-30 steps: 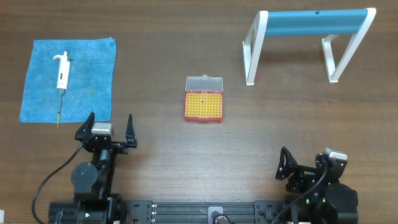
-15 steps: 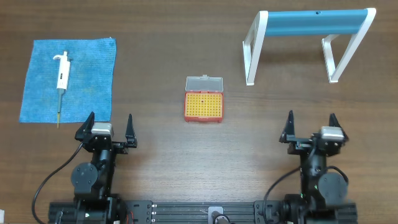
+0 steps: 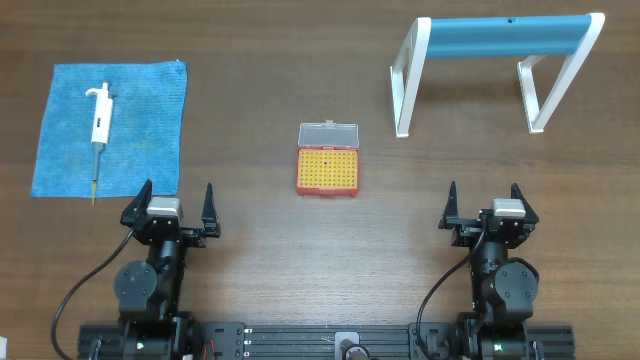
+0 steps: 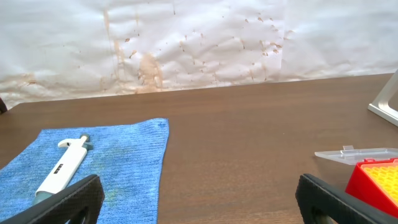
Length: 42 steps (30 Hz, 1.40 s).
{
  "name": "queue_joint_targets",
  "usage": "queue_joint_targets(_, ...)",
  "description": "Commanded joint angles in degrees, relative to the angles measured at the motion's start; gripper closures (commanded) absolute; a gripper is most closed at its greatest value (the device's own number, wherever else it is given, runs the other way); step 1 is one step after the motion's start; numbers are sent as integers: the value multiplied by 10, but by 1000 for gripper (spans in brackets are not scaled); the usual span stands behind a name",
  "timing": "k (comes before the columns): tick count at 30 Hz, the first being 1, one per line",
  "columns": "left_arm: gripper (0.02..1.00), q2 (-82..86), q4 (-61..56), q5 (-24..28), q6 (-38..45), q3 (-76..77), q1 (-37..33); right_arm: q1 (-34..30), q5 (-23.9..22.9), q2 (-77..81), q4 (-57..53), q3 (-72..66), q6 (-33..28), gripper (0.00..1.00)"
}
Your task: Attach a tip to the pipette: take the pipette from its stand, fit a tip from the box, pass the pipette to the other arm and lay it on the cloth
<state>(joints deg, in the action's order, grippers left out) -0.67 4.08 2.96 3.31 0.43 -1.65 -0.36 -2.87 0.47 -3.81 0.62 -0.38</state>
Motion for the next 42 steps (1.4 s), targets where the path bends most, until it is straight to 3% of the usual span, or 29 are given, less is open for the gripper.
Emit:
queue_joint_targets(1,23,5,5,-9,-5,-1,2,3,9,-4,-1,-4,-10,5)
queue_joint_targets(42,23,5,4,-9,-5,-1,2,17,9,-4,-1,-4,-10,5)
